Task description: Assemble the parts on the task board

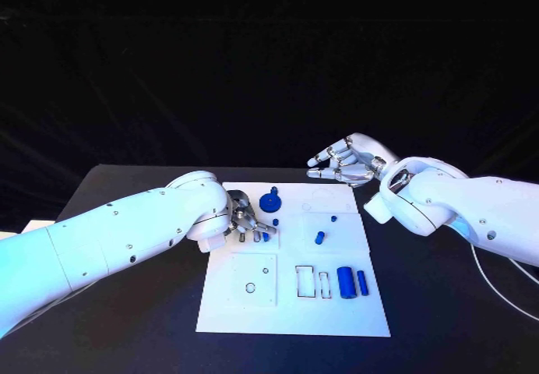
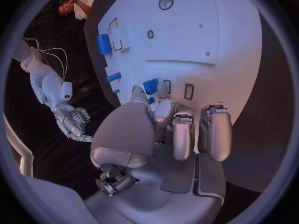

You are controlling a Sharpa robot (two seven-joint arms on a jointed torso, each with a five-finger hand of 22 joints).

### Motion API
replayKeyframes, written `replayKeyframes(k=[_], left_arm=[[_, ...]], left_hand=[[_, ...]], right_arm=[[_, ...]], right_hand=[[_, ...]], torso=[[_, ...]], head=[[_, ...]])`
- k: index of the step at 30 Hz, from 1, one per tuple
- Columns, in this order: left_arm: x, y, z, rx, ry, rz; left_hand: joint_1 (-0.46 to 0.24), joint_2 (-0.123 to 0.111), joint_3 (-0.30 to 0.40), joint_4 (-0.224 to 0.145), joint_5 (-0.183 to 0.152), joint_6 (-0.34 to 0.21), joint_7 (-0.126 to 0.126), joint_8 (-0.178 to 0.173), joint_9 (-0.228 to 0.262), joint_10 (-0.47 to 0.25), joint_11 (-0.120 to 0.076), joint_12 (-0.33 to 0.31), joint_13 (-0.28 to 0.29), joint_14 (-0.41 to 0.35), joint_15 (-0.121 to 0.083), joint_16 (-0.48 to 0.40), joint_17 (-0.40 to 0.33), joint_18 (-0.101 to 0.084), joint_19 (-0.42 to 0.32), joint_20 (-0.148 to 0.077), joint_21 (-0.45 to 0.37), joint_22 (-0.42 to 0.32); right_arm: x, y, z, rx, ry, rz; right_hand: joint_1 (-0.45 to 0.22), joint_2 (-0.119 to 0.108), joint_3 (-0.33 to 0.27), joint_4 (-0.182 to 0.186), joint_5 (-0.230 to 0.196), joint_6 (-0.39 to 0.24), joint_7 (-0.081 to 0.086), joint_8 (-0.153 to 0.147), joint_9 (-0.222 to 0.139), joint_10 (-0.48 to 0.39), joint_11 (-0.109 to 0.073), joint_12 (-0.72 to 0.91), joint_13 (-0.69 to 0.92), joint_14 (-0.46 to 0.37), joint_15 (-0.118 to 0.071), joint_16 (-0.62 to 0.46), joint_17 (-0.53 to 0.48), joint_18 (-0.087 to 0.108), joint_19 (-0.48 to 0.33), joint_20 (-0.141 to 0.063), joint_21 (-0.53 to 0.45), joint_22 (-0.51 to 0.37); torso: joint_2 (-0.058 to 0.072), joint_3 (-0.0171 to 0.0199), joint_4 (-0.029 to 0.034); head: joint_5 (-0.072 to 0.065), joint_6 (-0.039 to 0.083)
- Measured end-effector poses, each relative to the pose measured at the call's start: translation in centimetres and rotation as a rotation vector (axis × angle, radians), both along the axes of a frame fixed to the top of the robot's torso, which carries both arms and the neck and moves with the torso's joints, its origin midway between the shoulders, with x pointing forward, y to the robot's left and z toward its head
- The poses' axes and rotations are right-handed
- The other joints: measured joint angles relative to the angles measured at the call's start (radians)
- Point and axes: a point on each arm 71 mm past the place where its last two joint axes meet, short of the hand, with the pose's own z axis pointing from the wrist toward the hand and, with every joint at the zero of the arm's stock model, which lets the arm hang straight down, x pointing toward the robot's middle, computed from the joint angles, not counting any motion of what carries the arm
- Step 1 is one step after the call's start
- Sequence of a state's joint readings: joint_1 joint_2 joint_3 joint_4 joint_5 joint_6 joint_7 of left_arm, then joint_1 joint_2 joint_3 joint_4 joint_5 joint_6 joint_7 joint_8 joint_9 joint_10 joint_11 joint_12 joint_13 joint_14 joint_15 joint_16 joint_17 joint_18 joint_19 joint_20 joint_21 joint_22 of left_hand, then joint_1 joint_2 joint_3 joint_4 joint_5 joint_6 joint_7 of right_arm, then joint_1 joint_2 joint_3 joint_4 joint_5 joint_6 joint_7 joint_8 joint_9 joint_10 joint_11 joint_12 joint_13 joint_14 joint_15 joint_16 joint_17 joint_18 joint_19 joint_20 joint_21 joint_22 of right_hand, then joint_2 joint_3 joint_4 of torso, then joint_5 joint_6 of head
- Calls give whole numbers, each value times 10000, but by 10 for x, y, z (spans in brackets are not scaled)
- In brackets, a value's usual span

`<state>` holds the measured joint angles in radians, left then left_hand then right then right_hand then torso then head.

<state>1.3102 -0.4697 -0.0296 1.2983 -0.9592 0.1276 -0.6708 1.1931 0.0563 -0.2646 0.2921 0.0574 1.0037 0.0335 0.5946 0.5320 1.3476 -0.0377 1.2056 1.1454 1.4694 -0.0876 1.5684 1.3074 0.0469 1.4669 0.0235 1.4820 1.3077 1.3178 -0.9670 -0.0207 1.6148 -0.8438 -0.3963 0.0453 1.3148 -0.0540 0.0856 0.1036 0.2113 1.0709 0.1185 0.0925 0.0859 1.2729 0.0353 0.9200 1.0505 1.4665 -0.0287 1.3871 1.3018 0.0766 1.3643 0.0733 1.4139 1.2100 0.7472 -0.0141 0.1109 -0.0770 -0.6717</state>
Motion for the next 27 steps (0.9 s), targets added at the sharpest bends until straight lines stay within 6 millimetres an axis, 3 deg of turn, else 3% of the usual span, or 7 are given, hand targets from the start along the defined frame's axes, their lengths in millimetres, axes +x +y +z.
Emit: replayKeyframes(k=[12, 27], left_arm=[[2, -7, -2, 100, 96, -130], [3, -7, -2, 201, 197, -233]], left_hand=[[58, 58, 0, 0, 0, -35, -35, 89, 137, 0, 0, 61, 22, -36, -35, 0, -1, 0, 0, 0, 41, -1], [718, 425, 233, -116, 0, -285, -68, 284, 586, -3, 1, 61, 93, -36, -35, 0, 6, 0, -38, -37, 41, -2]], right_arm=[[1, 0, -2, 15, 142, 10], [0, 0, -3, -28, 229, 16]], right_hand=[[0, 0, 0, 0, 0, 37, 37, 0, 10, 0, 0, 0, -26, 0, 0, -40, -15, 1, 0, 1, 0, -11], [0, 0, 1, -1, -1, 72, 3, 40, 18, 1, 0, 1, -26, 0, 0, -40, -15, 0, 0, 1, 0, -10]], torso=[[4, 3, -13], [5, 3, -12]], head=[[12, -8], [54, -25]])
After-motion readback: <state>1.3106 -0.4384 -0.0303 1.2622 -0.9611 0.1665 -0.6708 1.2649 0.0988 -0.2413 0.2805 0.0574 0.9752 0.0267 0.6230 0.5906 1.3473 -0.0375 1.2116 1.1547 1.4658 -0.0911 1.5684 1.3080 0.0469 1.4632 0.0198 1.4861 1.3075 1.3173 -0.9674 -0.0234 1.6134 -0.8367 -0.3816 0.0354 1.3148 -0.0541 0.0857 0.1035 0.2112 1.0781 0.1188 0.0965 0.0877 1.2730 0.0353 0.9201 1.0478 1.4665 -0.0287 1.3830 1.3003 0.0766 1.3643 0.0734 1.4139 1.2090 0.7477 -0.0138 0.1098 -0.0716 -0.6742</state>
